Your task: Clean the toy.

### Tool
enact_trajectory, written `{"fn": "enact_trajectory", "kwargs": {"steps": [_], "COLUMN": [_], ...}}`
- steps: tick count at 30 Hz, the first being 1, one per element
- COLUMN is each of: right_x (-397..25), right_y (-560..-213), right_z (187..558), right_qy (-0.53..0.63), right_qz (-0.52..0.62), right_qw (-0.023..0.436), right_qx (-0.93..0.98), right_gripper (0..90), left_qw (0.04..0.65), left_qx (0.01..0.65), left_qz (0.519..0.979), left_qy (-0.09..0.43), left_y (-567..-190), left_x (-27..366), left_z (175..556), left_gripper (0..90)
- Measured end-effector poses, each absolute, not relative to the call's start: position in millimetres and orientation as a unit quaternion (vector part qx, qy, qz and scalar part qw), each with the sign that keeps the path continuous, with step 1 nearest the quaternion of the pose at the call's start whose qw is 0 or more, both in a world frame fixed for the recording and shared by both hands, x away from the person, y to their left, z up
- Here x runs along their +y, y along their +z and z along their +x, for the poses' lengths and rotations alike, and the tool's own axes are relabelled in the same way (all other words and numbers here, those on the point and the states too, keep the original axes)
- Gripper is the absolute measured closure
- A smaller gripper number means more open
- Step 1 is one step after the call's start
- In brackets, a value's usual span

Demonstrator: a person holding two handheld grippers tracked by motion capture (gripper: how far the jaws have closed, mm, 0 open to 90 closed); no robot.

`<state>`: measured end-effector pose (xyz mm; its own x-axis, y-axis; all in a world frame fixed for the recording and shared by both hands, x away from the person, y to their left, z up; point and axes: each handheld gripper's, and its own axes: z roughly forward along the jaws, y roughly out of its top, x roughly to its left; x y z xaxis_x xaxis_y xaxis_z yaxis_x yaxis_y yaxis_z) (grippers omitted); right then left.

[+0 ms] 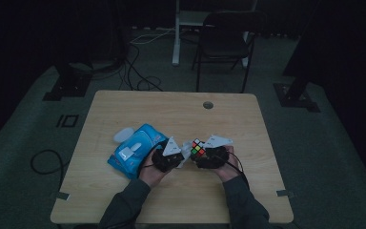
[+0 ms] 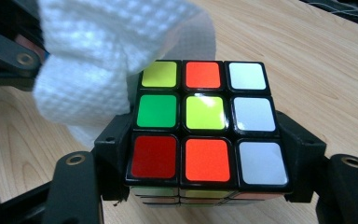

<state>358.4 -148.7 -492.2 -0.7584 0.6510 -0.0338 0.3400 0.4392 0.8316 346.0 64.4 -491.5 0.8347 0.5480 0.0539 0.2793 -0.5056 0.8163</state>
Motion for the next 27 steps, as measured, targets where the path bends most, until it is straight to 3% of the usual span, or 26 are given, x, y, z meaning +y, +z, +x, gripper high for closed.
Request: {"fn": "enact_trajectory", "kwargs": {"steps": [27], "right_x": [-151.3], "right_y": [-492.8], "right_z": [362.5], "right_qy": [0.442], "right_qz": [0.342], "right_qw": [0.173], "right_qx": [0.811], "right_gripper": [33.9], "left_qw": [0.429], "left_qx": [0.211], "left_qz": [0.869], "left_qy": [0.126], "left_y": [-507.0], "left_x": [31.1], "left_z": [334.3], "left_gripper": [87.6]}}
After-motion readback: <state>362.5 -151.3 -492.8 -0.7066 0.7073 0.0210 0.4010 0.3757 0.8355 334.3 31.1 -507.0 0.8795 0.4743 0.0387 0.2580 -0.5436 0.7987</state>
